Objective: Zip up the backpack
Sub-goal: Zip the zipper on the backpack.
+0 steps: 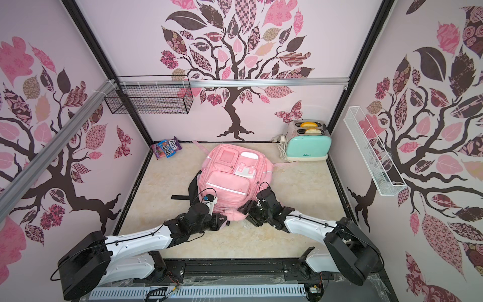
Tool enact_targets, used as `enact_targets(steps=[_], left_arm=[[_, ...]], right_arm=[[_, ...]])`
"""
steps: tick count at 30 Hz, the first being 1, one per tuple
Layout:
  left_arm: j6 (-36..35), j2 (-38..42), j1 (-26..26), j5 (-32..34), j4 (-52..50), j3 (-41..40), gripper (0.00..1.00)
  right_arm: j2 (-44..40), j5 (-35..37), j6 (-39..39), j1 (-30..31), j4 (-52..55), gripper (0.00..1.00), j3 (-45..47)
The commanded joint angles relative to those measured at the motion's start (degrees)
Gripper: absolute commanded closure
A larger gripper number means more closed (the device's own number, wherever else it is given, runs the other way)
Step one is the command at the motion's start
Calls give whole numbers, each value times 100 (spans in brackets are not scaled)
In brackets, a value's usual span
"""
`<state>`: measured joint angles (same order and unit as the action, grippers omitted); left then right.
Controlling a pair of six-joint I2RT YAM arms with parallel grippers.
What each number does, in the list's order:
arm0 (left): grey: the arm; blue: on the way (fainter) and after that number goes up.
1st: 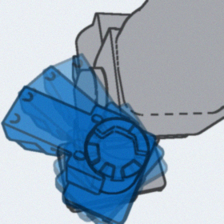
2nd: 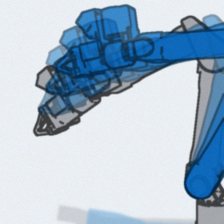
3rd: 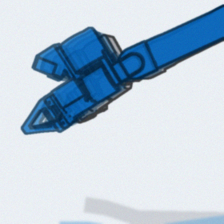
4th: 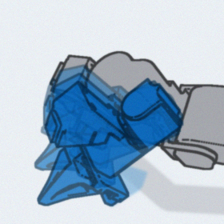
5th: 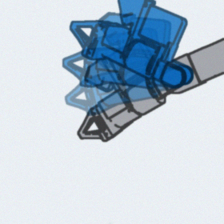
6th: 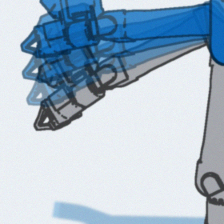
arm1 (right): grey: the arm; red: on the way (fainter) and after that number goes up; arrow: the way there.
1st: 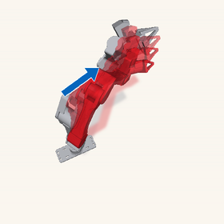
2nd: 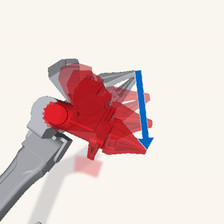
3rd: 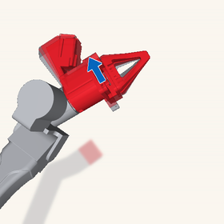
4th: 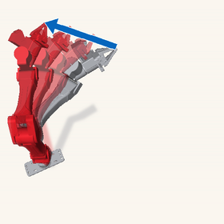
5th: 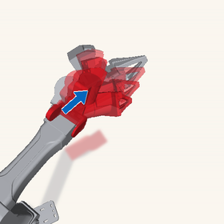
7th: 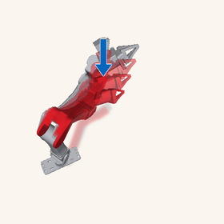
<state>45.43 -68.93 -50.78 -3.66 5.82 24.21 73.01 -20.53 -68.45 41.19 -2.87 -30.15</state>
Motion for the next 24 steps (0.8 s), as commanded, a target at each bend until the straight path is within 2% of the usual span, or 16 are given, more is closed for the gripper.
enact_targets(steps=[1, 5, 8, 14, 19, 24], left_arm=[[-122, 2, -72, -39, -231, 58, 100], [-101, 71, -70, -41, -248, 65, 100], [-111, 150, -72, -42, -300, 70, 100], [-131, 323, -72, -61, -325, 56, 100], [-130, 386, -72, -99, -301, 20, 100], [-127, 397, -72, -109, -306, -6, 100]], right_arm=[[-217, 248, -345, 207, 173, 34, -70], [-135, 321, -642, 350, 3, 34, 35], [4, 362, -986, 428, -521, 33, 289], [437, 501, -1514, 611, -1966, 31, 625], [916, 754, -1963, 771, -3807, 29, 932], [1343, 730, -2047, 912, -4609, 29, 842]])
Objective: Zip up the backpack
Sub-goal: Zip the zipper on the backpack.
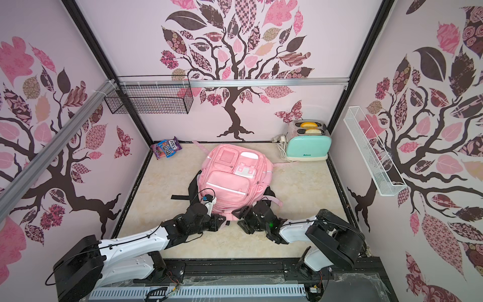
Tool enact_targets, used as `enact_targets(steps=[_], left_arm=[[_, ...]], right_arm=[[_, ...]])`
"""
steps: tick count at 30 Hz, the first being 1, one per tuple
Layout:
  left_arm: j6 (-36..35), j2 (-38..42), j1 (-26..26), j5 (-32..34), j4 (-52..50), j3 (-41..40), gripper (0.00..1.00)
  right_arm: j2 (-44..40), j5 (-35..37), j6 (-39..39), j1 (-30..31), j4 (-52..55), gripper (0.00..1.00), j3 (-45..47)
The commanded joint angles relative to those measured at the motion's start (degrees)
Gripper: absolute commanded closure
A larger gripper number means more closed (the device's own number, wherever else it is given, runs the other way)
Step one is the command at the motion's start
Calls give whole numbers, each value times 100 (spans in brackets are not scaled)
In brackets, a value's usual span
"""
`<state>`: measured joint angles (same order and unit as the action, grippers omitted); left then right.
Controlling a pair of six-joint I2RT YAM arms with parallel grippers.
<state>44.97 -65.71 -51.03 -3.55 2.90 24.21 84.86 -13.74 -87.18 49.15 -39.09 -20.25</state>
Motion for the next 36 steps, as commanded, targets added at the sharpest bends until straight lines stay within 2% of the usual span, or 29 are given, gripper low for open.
enact_targets(steps=[1, 11, 14, 18, 22, 25, 32, 36], left_arm=[[-81, 85, -47, -120, -12, -13, 100], [-63, 355, -48, -163, -82, -103, 100], [-84, 376, -43, -114, -138, -127, 100], [-79, 375, -43, -90, -140, -153, 100], [-76, 374, -48, -13, -159, -142, 100], [-92, 349, -47, 113, -369, -45, 100], [-146, 339, -46, 532, -947, 119, 100], [-129, 357, -48, 553, -963, 119, 100]], right_arm=[[219, 64, -181, 139, -1039, 29, -163], [812, 144, -112, 133, -1402, 32, -326], [781, 104, 87, 130, -1391, 46, -381], [588, 37, 383, 130, -1029, 79, -458], [302, -92, 803, 130, -390, 100, -646], [98, -416, 1364, 115, 464, 100, -1032], [15, -1360, 3312, 20, 3264, 100, -2341], [-68, -1693, 3771, -288, 3750, 100, -2334]])
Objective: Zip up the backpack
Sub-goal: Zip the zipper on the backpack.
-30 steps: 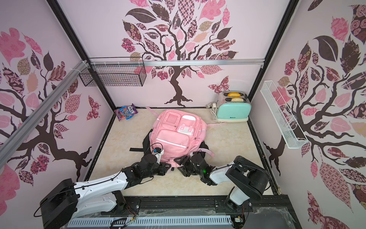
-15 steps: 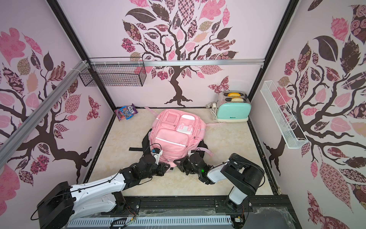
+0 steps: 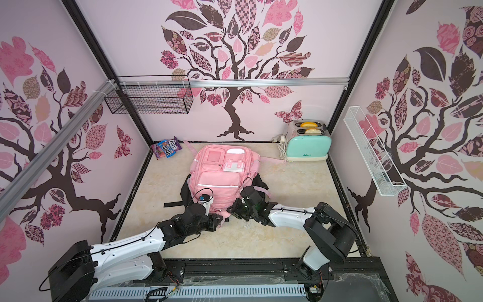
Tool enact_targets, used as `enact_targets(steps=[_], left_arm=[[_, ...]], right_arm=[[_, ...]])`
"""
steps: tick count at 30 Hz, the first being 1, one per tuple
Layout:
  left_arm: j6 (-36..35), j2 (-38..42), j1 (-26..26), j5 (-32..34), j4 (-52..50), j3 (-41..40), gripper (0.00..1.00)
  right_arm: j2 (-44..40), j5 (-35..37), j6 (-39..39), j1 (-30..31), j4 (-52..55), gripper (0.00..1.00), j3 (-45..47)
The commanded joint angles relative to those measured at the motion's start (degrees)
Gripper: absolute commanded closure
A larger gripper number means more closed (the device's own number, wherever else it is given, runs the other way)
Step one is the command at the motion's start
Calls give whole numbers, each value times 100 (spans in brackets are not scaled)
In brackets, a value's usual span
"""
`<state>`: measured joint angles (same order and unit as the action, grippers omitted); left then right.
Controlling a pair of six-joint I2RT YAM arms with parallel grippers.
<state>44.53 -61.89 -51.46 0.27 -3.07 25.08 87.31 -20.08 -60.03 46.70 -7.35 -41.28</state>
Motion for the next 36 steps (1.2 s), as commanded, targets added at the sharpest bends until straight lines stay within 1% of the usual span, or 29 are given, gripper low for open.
enact_targets(steps=[1, 5, 11, 17, 24, 28, 31, 36], left_arm=[[-85, -25, -3, 170, -369, 40, 100], [-76, -42, -4, 182, -352, 49, 100], [-68, -166, 2, 149, -275, 85, 100], [-43, -223, 5, 132, -235, 80, 100], [-41, -183, 12, 147, -238, 36, 100], [-20, -272, 12, 101, -137, -3, 100], [20, -437, 22, -29, 84, -28, 100], [177, -647, 98, -373, 535, -132, 100]], right_arm=[[-335, -1100, 1151, -116, 685, 100, -224], [-483, -1077, 1471, -352, 1134, 100, -206], [-520, -890, 1838, -468, 1680, 100, -393], [-273, -844, 1996, -546, 1825, 100, -552], [-163, -694, 2148, -884, 2023, 100, -583], [-152, -864, 2154, -938, 1890, 100, -569], [-129, -1032, 2105, -938, 1668, 100, -522], [-103, -923, 2197, -1032, 1777, 100, -498]])
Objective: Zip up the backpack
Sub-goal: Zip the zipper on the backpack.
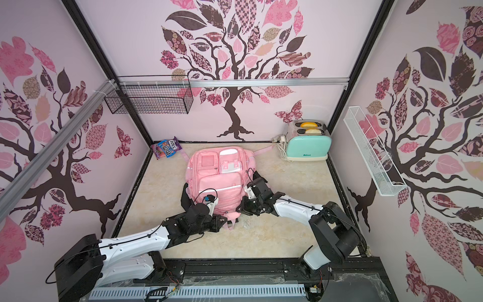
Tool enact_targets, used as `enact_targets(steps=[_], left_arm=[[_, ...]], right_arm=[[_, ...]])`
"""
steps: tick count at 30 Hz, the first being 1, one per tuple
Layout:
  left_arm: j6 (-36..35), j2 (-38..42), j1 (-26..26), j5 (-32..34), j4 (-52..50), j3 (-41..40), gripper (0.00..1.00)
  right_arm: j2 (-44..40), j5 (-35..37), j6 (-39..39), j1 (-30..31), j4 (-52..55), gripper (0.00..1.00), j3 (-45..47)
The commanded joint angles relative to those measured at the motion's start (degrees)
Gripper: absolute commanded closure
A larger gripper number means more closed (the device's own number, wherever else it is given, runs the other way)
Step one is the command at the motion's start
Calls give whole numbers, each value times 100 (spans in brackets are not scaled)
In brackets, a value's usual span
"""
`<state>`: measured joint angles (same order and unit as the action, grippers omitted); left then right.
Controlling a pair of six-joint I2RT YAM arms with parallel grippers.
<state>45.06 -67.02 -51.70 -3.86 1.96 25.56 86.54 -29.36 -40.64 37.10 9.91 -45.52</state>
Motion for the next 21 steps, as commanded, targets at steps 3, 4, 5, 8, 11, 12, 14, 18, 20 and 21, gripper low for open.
enact_targets(steps=[3, 4, 5, 8, 11, 12, 14, 18, 20, 21], left_arm=[[118, -144, 152, 26, 23, -209, 100], [103, -144, 154, 36, 9, -203, 100], [93, -150, 152, 45, -19, -205, 100], [74, -149, 150, 72, -78, -183, 100], [15, -110, 150, 174, -249, -141, 100], [4, -87, 150, 229, -328, -122, 100], [-22, -33, 151, 294, -404, -134, 100], [-31, -3, 147, 342, -437, -140, 100], [-32, -68, 150, 306, -394, -129, 100], [-19, -106, 147, 286, -360, -121, 100]], right_arm=[[18, 3, 241, -209, 73, 100, -30], [25, 29, 233, -236, 87, 100, -23], [29, 81, 218, -251, 116, 100, -23], [45, 216, 111, -289, 153, 100, 6], [-94, 359, -212, -449, -32, 100, 266], [-179, 422, -284, -499, -84, 100, 350], [-285, 491, -258, -511, -53, 100, 368], [-153, 247, -154, -510, 50, 100, 193], [-115, 147, -183, -511, -58, 100, 217], [-82, 79, -198, -511, -104, 100, 219]])
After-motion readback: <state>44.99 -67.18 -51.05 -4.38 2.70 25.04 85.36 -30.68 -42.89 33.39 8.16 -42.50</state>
